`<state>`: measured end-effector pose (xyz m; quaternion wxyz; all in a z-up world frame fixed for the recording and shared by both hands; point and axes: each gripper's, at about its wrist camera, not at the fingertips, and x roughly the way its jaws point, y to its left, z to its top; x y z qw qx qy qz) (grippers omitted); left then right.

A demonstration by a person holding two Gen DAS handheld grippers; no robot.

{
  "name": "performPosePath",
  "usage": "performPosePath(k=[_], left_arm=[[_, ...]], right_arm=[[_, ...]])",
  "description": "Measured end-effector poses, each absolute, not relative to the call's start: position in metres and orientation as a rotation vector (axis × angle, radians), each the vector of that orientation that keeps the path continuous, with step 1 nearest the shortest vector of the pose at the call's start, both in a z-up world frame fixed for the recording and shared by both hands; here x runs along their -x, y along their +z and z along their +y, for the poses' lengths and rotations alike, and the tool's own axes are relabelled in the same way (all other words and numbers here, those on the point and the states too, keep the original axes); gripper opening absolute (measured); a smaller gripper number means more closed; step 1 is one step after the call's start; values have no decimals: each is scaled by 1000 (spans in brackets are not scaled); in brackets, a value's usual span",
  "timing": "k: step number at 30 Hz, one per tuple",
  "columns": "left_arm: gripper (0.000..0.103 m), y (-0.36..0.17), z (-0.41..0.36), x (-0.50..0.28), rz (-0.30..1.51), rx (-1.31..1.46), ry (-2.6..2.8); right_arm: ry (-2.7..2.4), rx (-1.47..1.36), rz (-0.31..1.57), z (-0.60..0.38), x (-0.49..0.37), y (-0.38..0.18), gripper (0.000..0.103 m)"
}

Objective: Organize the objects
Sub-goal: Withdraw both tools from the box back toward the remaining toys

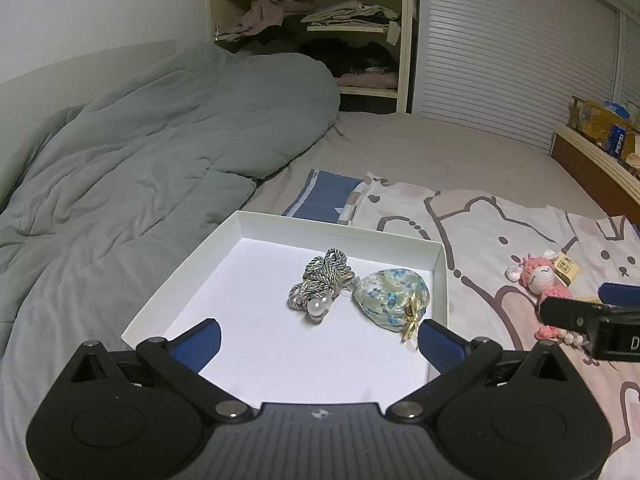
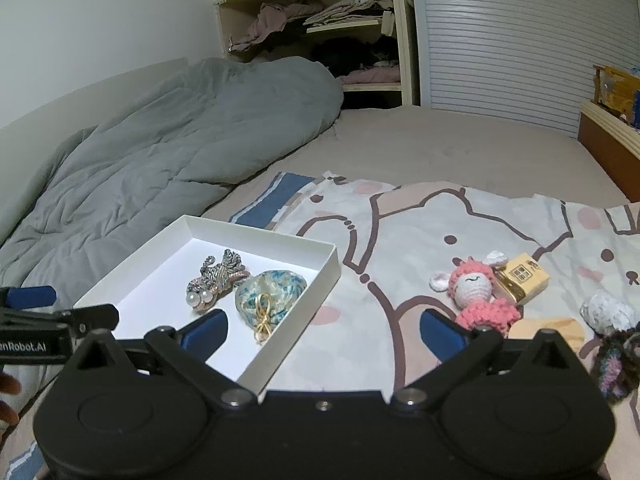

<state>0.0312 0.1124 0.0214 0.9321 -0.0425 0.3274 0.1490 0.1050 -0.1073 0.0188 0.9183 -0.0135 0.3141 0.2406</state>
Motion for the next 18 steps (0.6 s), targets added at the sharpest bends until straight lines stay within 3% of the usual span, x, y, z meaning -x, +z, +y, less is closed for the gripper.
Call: performPosePath(k=[18], left_arm=[[103,21,104,-35,645,105,298]], right_arm=[[458,12,642,-142,-104,23,103]])
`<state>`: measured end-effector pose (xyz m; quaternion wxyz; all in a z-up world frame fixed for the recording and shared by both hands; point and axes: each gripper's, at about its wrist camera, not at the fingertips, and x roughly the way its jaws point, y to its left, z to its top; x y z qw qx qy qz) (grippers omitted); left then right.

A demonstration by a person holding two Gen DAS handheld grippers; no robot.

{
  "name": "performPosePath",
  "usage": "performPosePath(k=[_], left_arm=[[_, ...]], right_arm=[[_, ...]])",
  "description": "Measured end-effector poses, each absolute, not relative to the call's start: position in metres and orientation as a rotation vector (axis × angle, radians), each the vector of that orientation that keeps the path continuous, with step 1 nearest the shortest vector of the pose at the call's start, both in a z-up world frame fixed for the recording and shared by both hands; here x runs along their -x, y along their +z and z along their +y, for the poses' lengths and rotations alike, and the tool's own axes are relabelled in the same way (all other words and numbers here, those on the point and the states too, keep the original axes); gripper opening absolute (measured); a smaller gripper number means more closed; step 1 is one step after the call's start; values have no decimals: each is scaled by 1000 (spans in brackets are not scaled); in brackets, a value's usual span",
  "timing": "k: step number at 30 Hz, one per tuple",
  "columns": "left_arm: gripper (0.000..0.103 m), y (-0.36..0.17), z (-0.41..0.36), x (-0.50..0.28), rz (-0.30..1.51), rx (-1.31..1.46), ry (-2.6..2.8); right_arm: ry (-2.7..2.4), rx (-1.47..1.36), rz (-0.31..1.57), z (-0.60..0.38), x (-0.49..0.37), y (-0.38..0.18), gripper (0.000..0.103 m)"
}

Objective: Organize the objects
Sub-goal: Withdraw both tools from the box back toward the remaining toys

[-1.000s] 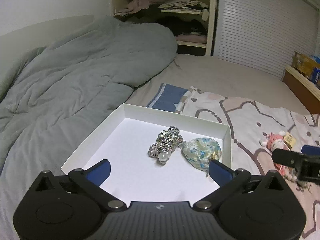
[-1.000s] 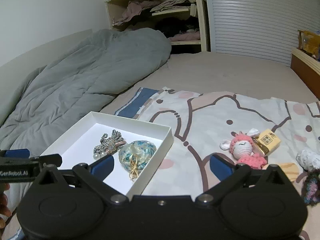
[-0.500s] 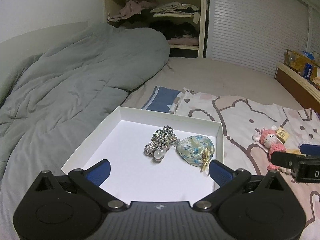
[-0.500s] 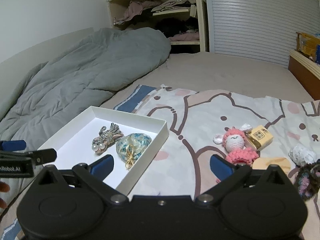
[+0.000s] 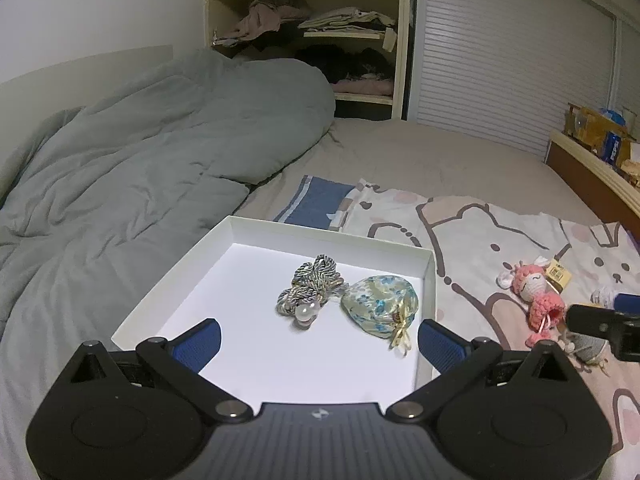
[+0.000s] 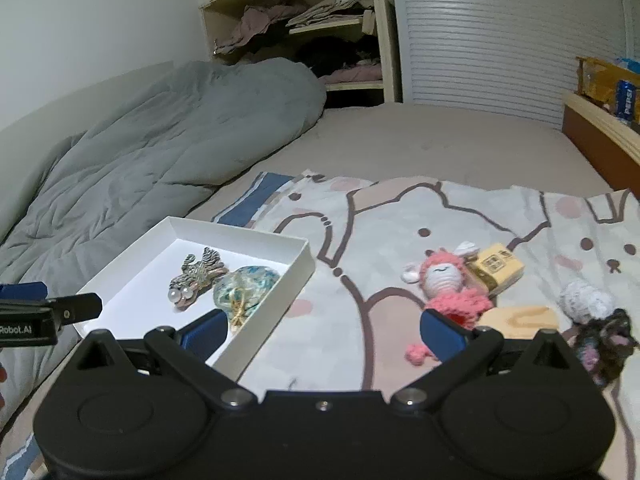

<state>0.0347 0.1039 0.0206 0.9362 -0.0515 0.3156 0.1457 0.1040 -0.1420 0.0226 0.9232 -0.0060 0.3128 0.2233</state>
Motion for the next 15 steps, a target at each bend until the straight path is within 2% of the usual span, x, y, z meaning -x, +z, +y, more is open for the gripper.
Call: performPosePath(k=[15], left_arm=[[103,23,61,-42,543,25,212]], right_arm=[[336,15,610,-216,-109,37,103]])
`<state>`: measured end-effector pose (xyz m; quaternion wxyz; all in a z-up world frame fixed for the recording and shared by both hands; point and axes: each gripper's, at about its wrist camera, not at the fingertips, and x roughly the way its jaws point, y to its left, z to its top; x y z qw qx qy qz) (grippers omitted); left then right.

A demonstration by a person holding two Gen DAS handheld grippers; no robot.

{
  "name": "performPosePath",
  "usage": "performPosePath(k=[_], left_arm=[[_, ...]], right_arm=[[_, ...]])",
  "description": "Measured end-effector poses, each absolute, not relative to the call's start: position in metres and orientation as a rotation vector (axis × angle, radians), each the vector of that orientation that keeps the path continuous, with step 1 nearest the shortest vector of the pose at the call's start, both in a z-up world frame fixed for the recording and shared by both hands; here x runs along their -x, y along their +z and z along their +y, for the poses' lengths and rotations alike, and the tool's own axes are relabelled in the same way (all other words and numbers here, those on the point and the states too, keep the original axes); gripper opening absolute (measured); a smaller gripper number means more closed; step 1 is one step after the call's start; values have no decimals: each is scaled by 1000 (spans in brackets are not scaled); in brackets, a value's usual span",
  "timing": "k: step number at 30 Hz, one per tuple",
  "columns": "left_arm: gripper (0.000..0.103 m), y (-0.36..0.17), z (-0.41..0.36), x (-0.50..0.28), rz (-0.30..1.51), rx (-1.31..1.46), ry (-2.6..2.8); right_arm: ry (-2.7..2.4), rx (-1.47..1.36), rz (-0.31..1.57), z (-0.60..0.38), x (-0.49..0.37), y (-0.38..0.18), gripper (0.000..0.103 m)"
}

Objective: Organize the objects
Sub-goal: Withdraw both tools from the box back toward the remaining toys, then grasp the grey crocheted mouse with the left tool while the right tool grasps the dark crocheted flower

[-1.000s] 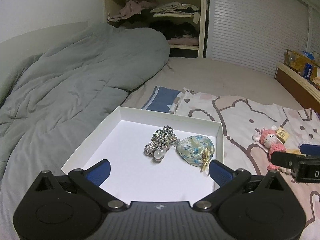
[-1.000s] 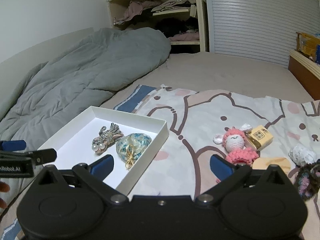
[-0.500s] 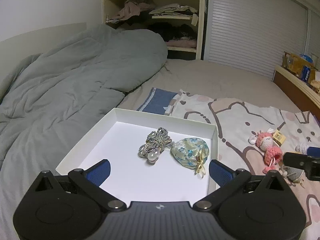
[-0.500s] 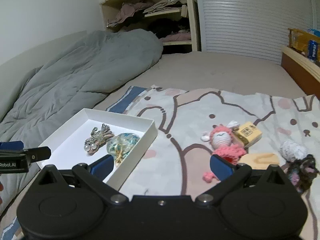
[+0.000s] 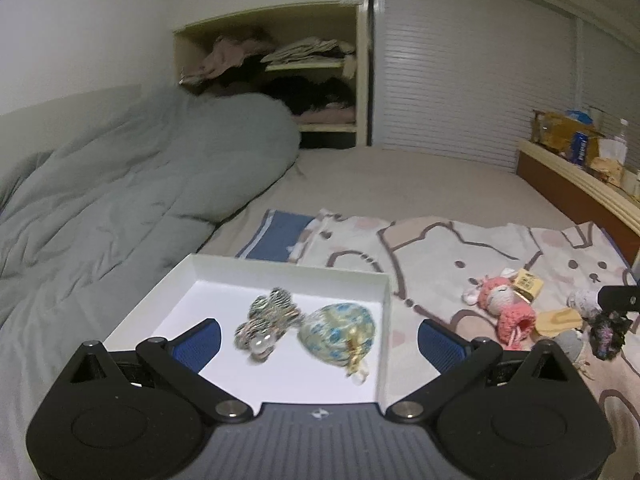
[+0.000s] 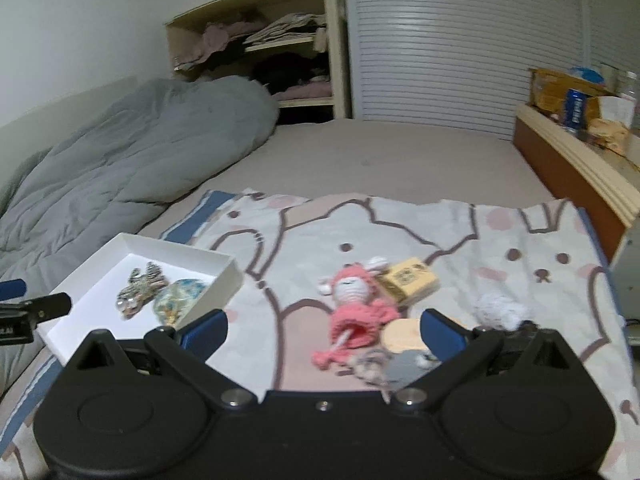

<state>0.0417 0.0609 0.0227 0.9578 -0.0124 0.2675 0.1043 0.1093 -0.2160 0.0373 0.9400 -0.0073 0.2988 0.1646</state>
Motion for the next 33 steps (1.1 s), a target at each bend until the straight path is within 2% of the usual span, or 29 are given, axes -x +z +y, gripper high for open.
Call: performPosePath(k=[16,33], left_arm=[[103,7,-32,-66,539,2,-59],[102,-58,-124,-114,574,47,-411]], right_arm=[[171,-78,579,-309,-127,22,103],[24,-156,606,-381,-151,-12,103]])
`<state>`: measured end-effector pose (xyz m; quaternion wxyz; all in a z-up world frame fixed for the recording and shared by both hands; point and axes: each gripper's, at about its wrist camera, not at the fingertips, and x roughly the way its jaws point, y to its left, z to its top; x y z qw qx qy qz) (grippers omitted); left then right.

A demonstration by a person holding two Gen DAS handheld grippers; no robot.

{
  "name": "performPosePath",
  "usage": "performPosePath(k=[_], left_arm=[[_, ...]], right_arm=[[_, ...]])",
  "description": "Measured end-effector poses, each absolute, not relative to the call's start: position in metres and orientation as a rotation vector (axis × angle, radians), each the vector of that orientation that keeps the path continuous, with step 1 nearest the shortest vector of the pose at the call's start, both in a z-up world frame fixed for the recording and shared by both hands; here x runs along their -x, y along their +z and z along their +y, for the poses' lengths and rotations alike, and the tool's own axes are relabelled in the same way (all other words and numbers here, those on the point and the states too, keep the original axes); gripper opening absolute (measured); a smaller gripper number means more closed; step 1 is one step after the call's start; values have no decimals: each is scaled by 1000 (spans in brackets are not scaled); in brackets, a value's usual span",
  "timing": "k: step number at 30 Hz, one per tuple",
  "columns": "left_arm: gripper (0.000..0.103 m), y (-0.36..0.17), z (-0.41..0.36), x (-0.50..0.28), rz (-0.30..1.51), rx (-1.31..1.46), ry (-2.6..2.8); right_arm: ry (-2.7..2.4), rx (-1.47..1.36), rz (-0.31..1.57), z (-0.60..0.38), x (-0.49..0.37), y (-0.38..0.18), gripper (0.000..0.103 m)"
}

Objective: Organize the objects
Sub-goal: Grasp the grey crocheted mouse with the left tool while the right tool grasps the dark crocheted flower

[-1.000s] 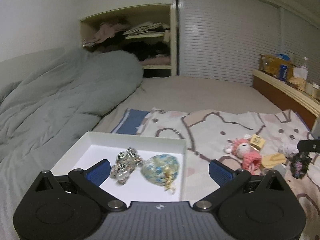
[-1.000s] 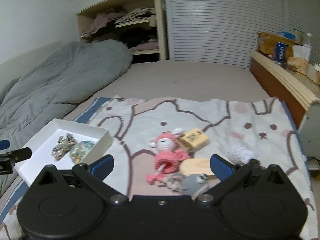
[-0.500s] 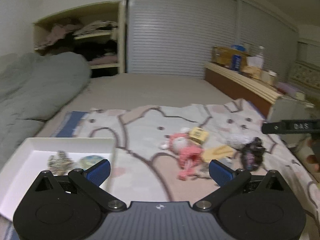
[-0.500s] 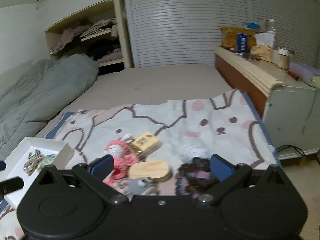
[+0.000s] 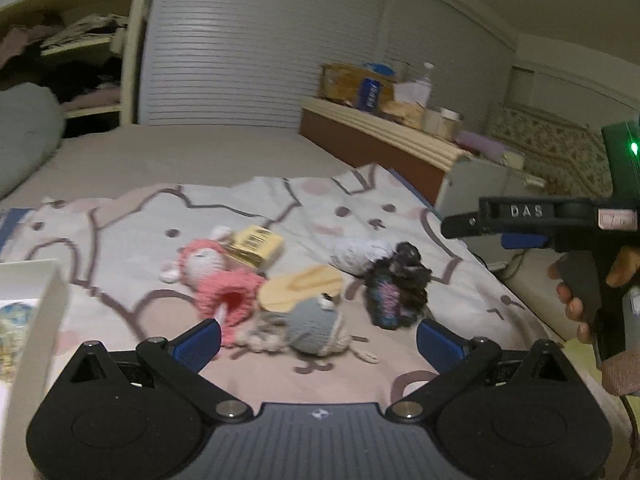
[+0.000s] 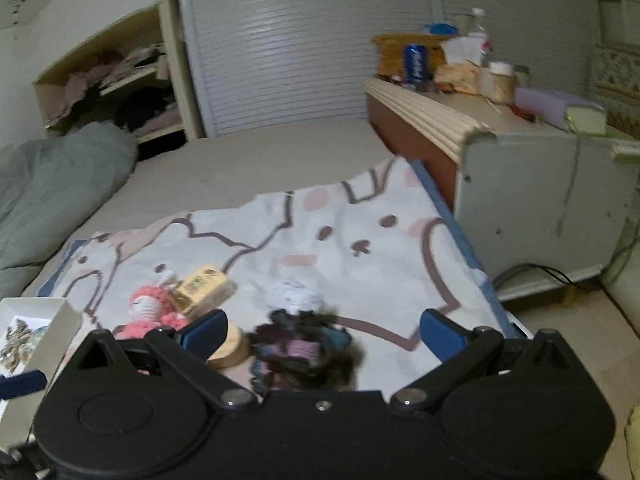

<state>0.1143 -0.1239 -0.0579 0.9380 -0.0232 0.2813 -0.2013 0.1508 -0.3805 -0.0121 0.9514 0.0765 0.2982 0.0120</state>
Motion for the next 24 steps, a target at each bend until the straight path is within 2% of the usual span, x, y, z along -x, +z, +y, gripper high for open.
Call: performPosePath(k=[7,24], left_arm=[[90,-83,-146,-142,610,58,-457],[89,-115,-160,-183,674,25,-417]], right_arm=[[36,-227,627,-388,-164,-29,102],[130,-137,661,-363,-191,-69,95]])
